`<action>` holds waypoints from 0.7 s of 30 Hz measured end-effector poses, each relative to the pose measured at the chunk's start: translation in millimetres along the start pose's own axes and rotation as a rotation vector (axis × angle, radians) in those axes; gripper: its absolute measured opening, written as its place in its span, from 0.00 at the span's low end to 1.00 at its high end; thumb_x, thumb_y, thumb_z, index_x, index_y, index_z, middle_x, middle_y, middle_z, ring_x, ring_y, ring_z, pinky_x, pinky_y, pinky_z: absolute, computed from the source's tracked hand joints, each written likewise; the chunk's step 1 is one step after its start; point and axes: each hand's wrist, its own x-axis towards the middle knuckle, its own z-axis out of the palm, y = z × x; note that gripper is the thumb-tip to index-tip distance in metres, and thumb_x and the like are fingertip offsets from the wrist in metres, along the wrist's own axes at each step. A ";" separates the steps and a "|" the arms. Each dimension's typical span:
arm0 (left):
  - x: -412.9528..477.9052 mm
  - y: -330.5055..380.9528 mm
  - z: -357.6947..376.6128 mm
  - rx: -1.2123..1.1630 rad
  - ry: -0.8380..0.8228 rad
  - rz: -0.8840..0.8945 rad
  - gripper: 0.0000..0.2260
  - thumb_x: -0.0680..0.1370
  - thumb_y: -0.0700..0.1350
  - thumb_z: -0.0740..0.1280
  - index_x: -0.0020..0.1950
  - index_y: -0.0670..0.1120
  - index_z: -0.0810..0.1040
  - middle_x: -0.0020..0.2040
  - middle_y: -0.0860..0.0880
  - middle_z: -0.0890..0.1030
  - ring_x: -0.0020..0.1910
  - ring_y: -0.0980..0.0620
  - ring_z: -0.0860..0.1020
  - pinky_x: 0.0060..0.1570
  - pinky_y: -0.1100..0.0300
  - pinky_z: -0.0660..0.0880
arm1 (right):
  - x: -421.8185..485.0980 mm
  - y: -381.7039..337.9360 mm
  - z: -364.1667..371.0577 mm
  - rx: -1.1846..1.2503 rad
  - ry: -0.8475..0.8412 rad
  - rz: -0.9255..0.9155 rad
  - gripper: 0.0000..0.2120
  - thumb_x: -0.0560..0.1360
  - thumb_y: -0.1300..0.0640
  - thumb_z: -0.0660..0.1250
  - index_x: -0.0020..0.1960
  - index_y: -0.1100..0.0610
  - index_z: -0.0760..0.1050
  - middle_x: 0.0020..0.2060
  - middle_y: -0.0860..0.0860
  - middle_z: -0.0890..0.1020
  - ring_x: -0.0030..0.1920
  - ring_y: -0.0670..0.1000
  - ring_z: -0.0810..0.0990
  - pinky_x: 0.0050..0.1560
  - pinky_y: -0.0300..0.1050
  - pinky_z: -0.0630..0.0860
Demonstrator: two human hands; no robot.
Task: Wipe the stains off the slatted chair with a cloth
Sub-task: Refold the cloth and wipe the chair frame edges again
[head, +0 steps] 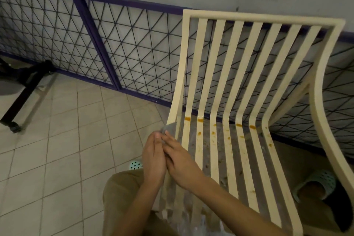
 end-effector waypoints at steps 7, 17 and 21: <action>42.2 15.7 13.7 0.165 -0.059 0.012 0.18 0.84 0.55 0.51 0.68 0.52 0.73 0.64 0.52 0.77 0.64 0.54 0.74 0.63 0.56 0.68 | 68.3 45.5 -19.5 -0.129 -0.017 0.050 0.19 0.81 0.60 0.58 0.72 0.55 0.70 0.75 0.54 0.65 0.78 0.51 0.54 0.77 0.47 0.54; 77.5 32.2 32.7 0.316 -0.025 -0.023 0.18 0.84 0.52 0.52 0.71 0.50 0.69 0.66 0.46 0.71 0.60 0.51 0.72 0.55 0.60 0.63 | 127.2 69.1 -39.9 -0.154 0.051 0.172 0.21 0.80 0.65 0.61 0.72 0.62 0.68 0.75 0.58 0.64 0.78 0.55 0.53 0.76 0.45 0.49; 77.3 22.7 32.4 0.216 0.061 -0.032 0.12 0.84 0.48 0.54 0.57 0.47 0.76 0.52 0.49 0.78 0.51 0.51 0.76 0.47 0.59 0.69 | 92.8 43.7 -23.1 -0.060 0.107 0.135 0.18 0.82 0.60 0.58 0.71 0.60 0.70 0.73 0.56 0.67 0.78 0.53 0.55 0.78 0.44 0.47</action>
